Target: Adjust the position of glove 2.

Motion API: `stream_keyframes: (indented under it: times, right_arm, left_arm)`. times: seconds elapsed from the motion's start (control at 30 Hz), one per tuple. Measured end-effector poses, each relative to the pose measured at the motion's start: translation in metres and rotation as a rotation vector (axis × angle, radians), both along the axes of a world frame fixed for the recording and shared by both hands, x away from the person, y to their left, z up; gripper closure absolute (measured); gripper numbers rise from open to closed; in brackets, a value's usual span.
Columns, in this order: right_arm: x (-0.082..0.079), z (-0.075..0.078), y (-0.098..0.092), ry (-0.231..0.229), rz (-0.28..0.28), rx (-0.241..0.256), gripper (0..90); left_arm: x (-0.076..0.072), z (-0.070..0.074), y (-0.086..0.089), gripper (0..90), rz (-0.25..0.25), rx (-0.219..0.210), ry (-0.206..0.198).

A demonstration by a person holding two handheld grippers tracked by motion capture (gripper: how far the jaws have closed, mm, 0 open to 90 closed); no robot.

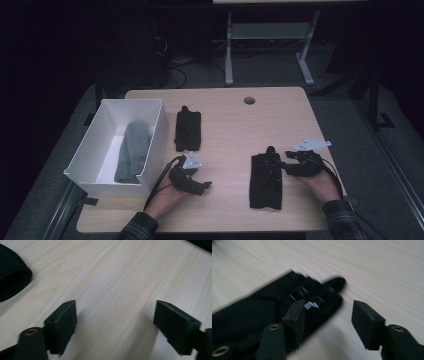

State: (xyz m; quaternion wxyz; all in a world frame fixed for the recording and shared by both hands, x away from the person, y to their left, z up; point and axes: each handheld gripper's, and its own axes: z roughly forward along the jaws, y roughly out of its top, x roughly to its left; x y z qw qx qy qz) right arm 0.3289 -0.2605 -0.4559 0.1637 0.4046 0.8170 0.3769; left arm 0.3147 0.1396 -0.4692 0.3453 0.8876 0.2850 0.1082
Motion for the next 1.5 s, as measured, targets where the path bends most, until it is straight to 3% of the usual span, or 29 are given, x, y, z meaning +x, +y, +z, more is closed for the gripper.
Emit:
stream_keyframes:
  times: [0.17, 0.33, 0.43, 0.7, 0.77, 0.9, 0.97, 1.1, 1.17, 1.33, 1.5]
  right_arm:
    - [-0.016, -0.011, -0.027, 0.014, -0.059, -0.024, 35.2]
    - [-0.029, -0.022, -0.038, 0.021, -0.095, -0.054, 26.7]
    - [-0.033, -0.024, -0.040, 0.024, -0.102, -0.032, 24.7]
    - [-0.033, -0.026, -0.040, 0.025, -0.113, -0.024, 18.6]
    - [-0.033, -0.026, -0.040, 0.026, -0.116, -0.024, 17.8]
    - [-0.033, -0.026, -0.040, 0.025, -0.119, -0.026, 17.2]
    - [-0.033, -0.026, -0.040, 0.025, -0.121, -0.026, 17.1]
    - [-0.033, -0.026, -0.040, 0.024, -0.121, -0.026, 17.2]
    - [-0.033, -0.026, -0.040, 0.024, -0.123, -0.026, 17.1]
    - [-0.033, -0.026, -0.040, 0.023, -0.124, -0.026, 17.1]
    - [-0.033, -0.026, -0.040, 0.024, -0.124, -0.026, 17.1]
  left_arm:
    - [0.004, 0.009, 0.001, 36.1, 0.052, -0.033, -0.001]
    - [0.023, 0.019, 0.001, 72.9, 0.126, -0.009, 0.021]
    - [0.037, 0.025, -0.001, 89.4, 0.172, -0.008, 0.016]
    - [0.077, 0.045, -0.008, 89.6, 0.267, 0.012, -0.040]
    - [0.087, 0.045, -0.008, 89.6, 0.293, 0.019, -0.064]
    - [0.110, 0.043, -0.005, 89.6, 0.341, 0.021, -0.070]
    - [0.118, 0.042, -0.003, 89.5, 0.360, 0.063, -0.092]
    - [0.133, 0.035, 0.001, 89.5, 0.407, 0.082, -0.093]
    - [0.138, 0.031, 0.003, 89.5, 0.431, 0.095, -0.084]
    - [0.144, 0.015, 0.002, 89.5, 0.422, 0.122, -0.031]
    - [0.136, 0.010, -0.005, 89.6, 0.395, 0.124, -0.035]
